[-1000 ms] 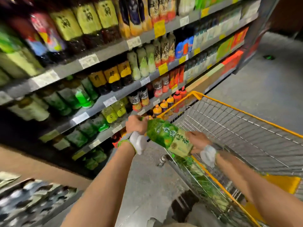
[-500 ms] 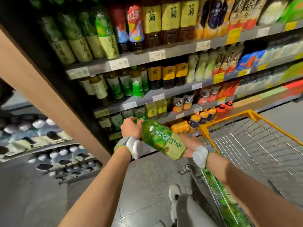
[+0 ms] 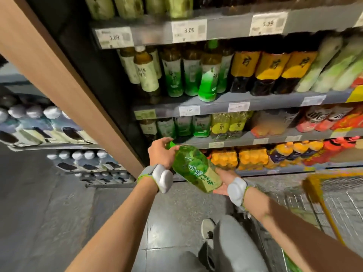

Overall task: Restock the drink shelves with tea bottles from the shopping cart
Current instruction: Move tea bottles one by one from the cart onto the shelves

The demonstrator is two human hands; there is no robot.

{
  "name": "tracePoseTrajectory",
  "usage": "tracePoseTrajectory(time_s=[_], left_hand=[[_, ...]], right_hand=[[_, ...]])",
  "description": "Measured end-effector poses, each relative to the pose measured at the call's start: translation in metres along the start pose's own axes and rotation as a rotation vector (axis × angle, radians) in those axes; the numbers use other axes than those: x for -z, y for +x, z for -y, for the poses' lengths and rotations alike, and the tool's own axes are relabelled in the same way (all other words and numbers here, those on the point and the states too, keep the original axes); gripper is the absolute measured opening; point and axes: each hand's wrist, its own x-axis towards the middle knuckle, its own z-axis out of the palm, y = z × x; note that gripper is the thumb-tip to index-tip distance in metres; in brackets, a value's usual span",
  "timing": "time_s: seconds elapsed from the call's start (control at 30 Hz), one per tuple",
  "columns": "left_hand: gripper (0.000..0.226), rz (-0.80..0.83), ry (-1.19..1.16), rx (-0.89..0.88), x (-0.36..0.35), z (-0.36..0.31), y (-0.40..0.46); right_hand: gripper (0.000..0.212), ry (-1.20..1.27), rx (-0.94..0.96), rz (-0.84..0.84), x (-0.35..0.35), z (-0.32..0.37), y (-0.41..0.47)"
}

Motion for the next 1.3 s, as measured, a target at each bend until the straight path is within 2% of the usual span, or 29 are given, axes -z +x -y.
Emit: tracePoseTrajectory(time_s=[0.03,0.1,0.13,0.2,0.23,0.33,0.43,0.5,0.6,0.67,0.7,0.73,0.77,0.93,1.07,1.17,1.2,1.23,1.3], left_hand=[[0.04,-0.014,-0.002,-0.001,-0.012,0.012,0.014],[0.04,-0.027,0.0,-0.004,-0.035,0.037,0.04],[0.04,-0.047,0.004,-0.019,-0.048,0.052,0.058],[0.04,-0.073,0.017,-0.031,-0.057,0.067,0.075],[0.04,-0.074,0.035,-0.031,-0.069,0.084,0.083],[0.04,-0.108,0.073,-0.064,-0.106,0.138,0.126],[0.041,-0.162,0.082,-0.085,-0.128,0.179,0.162],[0.042,-0.183,0.087,-0.099,-0.145,0.209,0.181],[0.041,-0.198,0.087,-0.143,-0.166,0.245,0.212],[0.041,-0.196,0.084,-0.155,-0.176,0.264,0.227],[0.04,-0.187,0.086,-0.157,-0.181,0.274,0.233],[0.04,-0.17,0.097,-0.155,-0.185,0.279,0.238],[0.04,-0.152,0.11,-0.152,-0.187,0.285,0.244],[0.04,-0.106,0.126,-0.141,-0.192,0.302,0.252],[0.045,0.055,0.205,-0.138,-0.19,0.319,0.278],[0.049,0.215,0.307,-0.101,-0.185,0.325,0.293],[0.047,0.209,0.312,-0.105,-0.187,0.33,0.295],[0.045,0.148,0.299,-0.122,-0.19,0.336,0.296],[0.039,-0.026,0.233,-0.175,-0.2,0.345,0.29]], right_hand=[[0.065,0.043,-0.008,0.052,-0.009,0.0,0.029],[0.046,0.013,0.027,0.076,-0.025,0.001,0.052],[0.034,-0.083,0.087,0.03,-0.033,0.003,0.068],[0.025,-0.198,0.141,0.018,-0.041,0.004,0.091],[0.025,-0.158,0.131,0.047,-0.05,-0.005,0.123],[0.048,-0.18,0.222,0.03,-0.074,-0.011,0.2],[0.033,-0.548,0.371,0.066,-0.085,-0.003,0.226],[0.047,-0.479,0.403,0.043,-0.101,-0.007,0.256],[0.058,-0.439,0.422,0.195,-0.12,-0.019,0.306],[0.052,-0.397,0.436,0.171,-0.13,-0.02,0.328],[0.04,-0.351,0.302,0.255,-0.137,-0.018,0.343],[0.028,-0.214,0.258,0.271,-0.144,-0.019,0.356],[0.026,-0.096,0.251,0.252,-0.151,-0.023,0.366],[0.03,0.117,0.133,0.28,-0.179,-0.039,0.399],[0.018,0.246,0.037,0.391,-0.199,-0.045,0.402],[0.03,0.313,0.008,0.403,-0.214,-0.041,0.405],[0.029,0.314,0.006,0.411,-0.217,-0.043,0.411],[0.028,0.325,0.009,0.41,-0.222,-0.042,0.416],[0.039,0.339,0.001,0.397,-0.228,-0.044,0.429]])
